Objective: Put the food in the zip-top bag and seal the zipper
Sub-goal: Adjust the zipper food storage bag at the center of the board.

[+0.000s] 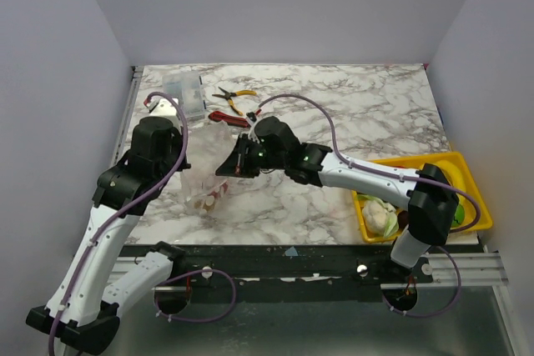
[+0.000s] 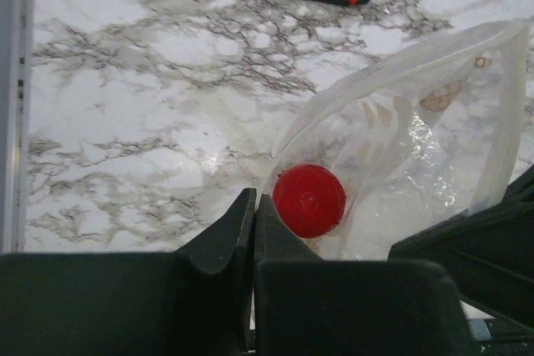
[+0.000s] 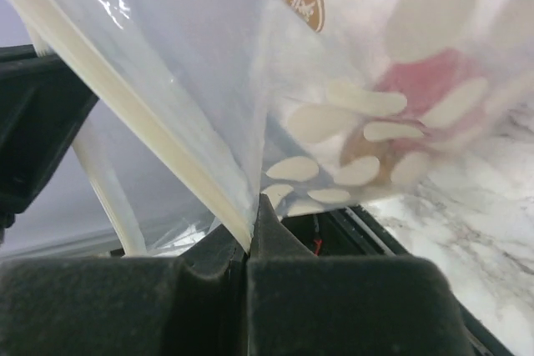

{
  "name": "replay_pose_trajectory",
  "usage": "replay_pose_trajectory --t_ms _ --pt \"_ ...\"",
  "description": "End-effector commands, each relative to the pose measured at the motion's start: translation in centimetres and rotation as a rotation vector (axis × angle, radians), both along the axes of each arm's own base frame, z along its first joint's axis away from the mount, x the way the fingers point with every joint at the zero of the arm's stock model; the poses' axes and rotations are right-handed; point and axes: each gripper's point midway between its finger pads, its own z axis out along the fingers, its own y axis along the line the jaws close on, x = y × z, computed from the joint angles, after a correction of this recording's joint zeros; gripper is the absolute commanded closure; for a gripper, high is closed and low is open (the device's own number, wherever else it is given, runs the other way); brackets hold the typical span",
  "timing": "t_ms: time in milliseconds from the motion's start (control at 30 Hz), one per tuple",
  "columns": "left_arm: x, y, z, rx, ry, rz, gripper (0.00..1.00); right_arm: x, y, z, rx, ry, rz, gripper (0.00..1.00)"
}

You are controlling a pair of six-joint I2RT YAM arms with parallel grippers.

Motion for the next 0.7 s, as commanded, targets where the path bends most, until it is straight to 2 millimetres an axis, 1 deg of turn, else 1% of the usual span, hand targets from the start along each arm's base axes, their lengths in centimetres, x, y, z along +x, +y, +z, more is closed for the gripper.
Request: replay_pose_trajectory --t_ms 0,67,100,167,267,333,367,400,500,600,633,667 --pt "0.1 3.1 2.5 0.073 -0.070 0.140 1.00 2.4 -1.0 -0.3 -0.119 -0.123 -0.029 0.99" --pt "0.4 2.5 2.4 0.054 -0.069 0.120 1.00 3.0 -1.4 -1.1 -0.150 -0.126 -0.016 0.99" --pt "0.7 2.1 2.1 0.046 -0.061 0.106 1.00 3.2 -1.6 -1.3 -0.155 -0.123 -0.010 0.97" --pt "1.2 1.1 1.3 0.028 -0.032 0.073 1.00 4.1 -2.5 -2.0 -0.168 -0.109 -0.010 0.86" --pt "2.3 -0.7 -0.3 0.004 0.004 0.010 1.00 4.6 -4.0 -2.5 -0.219 -0.143 0.000 0.57" --pt "3.2 -1.4 -1.1 0.006 0.019 -0.012 1.00 5.0 -5.4 -2.3 -0.297 -0.196 -0.010 0.45" --pt "3.6 -1.6 -1.3 0.006 0.022 -0.018 1.00 5.1 -6.2 -2.1 -0.328 -0.221 -0.014 0.41" --pt "3.9 -1.9 -1.4 0.008 0.027 -0.026 1.00 5.2 -7.2 -1.9 -0.368 -0.251 -0.019 0.38" --pt "4.6 -2.7 -1.7 -0.005 0.027 -0.057 1.00 5.0 -10.5 -0.3 -0.434 -0.328 -0.063 0.33" --pt "4.7 -3.5 -2.5 -0.027 0.025 -0.090 1.00 5.0 -14.8 1.2 -0.506 -0.395 -0.171 0.28" --pt "4.7 -3.7 -2.9 -0.033 0.032 -0.102 1.00 4.9 -16.3 0.9 -0.543 -0.404 -0.203 0.27" --pt "4.6 -3.9 -3.4 -0.037 0.040 -0.111 1.00 5.0 -18.0 1.1 -0.573 -0.424 -0.255 0.25"
